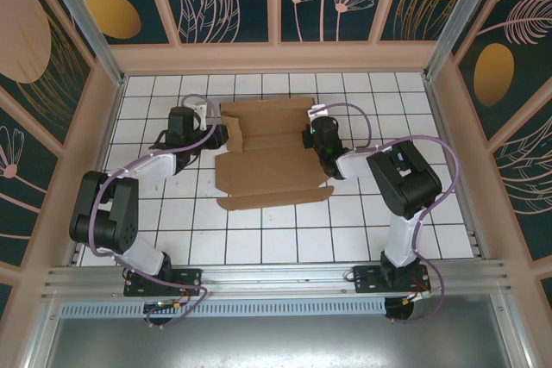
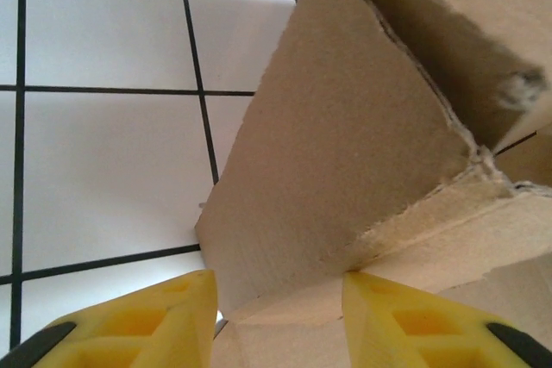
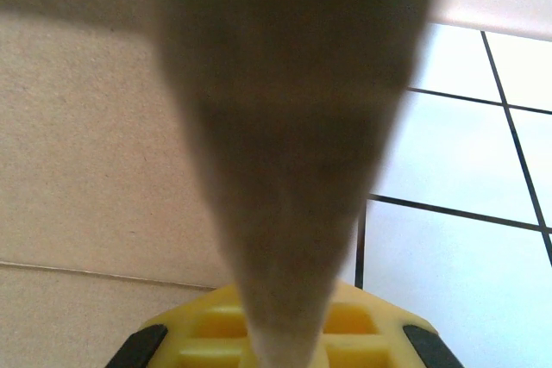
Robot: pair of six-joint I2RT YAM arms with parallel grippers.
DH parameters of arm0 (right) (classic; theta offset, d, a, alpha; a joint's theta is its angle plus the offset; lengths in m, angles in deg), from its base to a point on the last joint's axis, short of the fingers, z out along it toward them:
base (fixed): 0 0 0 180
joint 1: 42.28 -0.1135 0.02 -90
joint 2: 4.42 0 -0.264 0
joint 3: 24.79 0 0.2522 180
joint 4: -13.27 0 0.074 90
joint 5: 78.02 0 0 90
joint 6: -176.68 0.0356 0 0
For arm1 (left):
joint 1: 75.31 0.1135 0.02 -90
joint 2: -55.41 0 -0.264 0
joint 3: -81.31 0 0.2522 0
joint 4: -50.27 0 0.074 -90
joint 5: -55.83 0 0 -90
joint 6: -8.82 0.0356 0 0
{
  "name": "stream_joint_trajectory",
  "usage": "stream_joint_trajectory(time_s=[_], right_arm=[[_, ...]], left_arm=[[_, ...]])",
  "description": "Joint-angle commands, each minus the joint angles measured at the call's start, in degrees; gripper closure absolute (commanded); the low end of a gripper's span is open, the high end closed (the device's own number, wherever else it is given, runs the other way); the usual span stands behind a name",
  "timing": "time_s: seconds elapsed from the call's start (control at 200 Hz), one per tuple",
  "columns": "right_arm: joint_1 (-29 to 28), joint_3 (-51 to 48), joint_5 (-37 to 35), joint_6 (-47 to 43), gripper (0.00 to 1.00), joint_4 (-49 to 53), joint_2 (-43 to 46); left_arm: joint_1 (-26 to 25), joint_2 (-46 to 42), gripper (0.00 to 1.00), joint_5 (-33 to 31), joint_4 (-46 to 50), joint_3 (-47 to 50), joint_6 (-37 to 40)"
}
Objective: Fold the paper box
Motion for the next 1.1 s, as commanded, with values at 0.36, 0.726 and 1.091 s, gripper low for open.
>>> stream_joint_trajectory(time_s=[0.36, 0.726, 1.091], right_arm=[[-0.6, -1.8, -0.2, -2.9, 0.95, 6.8, -0.8], [-0.6, -1.6, -0.1, -2.9, 0.95, 6.8, -1.1], [-0.6, -1.9, -0.1, -2.9, 0.95, 6.7, -0.7]], left_arm=[[-0.5, 2.8, 0.39, -5.7, -8.9, -0.7, 7.6], [-0.5, 3.7, 0.25, 2.0, -12.9, 0.3, 12.7], [-0.5, 11.9, 0.27, -3.4, -6.6, -7.6, 9.6]])
